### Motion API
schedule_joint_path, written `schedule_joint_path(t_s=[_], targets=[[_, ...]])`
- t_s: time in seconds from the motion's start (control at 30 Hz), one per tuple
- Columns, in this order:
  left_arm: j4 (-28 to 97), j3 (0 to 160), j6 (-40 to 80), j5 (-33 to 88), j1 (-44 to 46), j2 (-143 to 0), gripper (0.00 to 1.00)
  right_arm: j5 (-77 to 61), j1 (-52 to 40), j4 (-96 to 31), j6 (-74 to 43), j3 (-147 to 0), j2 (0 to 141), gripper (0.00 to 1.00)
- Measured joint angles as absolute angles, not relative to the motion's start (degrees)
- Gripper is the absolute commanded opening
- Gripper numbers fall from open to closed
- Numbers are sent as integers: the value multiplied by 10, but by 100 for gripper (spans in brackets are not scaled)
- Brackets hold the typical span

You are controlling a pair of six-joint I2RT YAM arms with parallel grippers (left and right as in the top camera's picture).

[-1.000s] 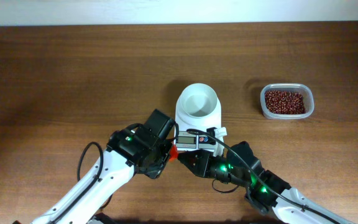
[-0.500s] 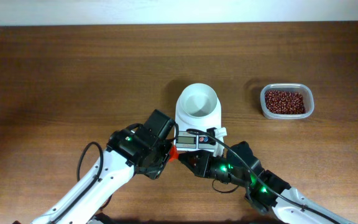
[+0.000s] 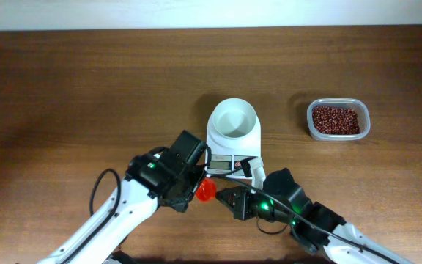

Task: Scoop and weigh 50g on scale
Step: 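Release the scoop from the left gripper and pull the right gripper back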

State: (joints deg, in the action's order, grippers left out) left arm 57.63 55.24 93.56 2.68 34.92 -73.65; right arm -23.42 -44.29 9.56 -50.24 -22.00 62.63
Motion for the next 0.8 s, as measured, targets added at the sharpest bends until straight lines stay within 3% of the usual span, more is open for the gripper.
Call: schedule_joint_path(t_s=[0.07, 0.3, 0.57, 0.8], targets=[[576, 552, 911, 6, 349, -716, 54, -236, -427, 39, -481, -222, 594, 4], [576, 554, 832, -92, 349, -621, 0, -234, -280, -143, -437, -223, 429, 4], [555, 554, 803, -112, 354, -624, 0, -234, -173, -182, -431, -223, 273, 4], [386, 554, 682, -106, 442, -700, 0, -214, -139, -185, -431, -223, 267, 4]])
